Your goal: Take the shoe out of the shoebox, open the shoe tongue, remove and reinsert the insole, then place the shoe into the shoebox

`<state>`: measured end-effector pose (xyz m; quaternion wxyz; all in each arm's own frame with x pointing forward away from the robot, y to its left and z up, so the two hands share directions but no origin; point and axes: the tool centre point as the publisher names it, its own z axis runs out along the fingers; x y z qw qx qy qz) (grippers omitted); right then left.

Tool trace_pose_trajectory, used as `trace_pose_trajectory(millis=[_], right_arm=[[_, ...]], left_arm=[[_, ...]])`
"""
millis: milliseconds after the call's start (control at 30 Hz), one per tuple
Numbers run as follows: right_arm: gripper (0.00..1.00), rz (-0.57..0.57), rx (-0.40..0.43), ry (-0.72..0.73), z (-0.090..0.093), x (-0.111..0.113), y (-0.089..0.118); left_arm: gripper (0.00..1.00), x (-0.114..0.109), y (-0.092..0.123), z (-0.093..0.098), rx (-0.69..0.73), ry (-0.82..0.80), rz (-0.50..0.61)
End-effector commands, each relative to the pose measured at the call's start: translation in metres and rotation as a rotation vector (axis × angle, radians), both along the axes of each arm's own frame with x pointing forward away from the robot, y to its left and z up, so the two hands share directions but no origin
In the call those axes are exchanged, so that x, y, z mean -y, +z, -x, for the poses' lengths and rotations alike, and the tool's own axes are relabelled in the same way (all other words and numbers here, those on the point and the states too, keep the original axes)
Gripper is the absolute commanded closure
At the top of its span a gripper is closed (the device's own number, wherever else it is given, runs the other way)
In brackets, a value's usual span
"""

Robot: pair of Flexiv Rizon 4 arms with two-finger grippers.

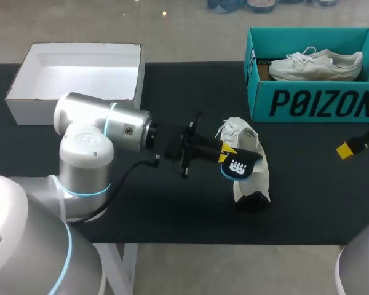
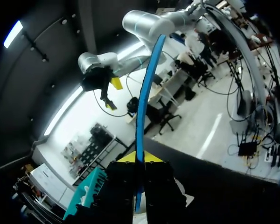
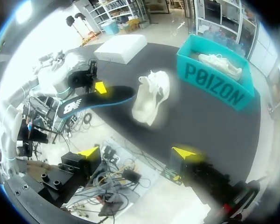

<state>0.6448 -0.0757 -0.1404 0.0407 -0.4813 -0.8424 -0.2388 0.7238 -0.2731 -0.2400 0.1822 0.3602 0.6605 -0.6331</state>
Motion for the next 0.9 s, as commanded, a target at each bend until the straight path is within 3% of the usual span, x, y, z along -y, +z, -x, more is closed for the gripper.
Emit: trace_pose_trajectory(millis=[33,900], right_arm=[[0.00,0.001,-0.005,0.001,-0.003,-0.001,0.000],[0.00,0.001,-0.005,0.001,-0.003,-0.001,0.000]], left_arm=[[1.00,0.028,-0.017,-0.015,-0.010,-0.034,0.003],[1.00,0.028,-0.063,-0.031,-0.045,0.014,-0.055]])
